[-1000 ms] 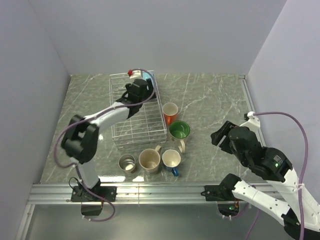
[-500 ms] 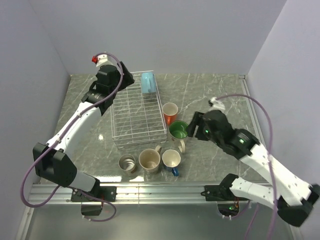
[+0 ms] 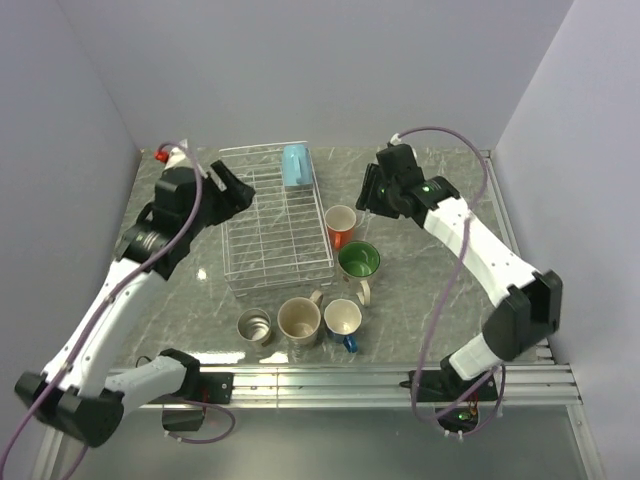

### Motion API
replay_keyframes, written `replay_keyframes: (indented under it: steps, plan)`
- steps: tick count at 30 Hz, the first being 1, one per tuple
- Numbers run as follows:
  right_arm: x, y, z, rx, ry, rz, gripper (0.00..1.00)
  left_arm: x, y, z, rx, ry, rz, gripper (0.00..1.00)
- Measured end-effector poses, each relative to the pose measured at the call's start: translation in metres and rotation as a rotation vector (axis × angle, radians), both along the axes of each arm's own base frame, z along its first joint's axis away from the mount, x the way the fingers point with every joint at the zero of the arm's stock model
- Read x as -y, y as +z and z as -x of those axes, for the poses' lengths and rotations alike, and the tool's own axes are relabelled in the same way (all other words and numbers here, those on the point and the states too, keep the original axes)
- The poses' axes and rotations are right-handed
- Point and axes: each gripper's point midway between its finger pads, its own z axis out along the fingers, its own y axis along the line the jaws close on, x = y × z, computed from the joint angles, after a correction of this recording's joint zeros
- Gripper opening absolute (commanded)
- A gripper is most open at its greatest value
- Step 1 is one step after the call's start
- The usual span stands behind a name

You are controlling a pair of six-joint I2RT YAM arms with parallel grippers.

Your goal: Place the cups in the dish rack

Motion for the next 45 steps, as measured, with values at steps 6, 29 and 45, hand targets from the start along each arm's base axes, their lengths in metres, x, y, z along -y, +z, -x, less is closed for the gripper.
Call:
replay_keyframes:
  steps: [6,29,45]
  plan:
    - [-0.013,-0.038,-0.025,-0.086,0.048,0.045,0.55,-0.01,-0.008,0.037,-0.018,-0.004,0.037,0.76]
    - [-0.021,-0.126,-0.045,-0.217,0.074,0.143,0.14,-0.013,-0.025,0.055,-0.131,-0.013,0.015,0.76]
    - [-0.013,-0.127,-0.05,-0.197,0.056,0.167,0.0,-0.01,-0.026,0.054,-0.136,-0.026,0.02,0.76]
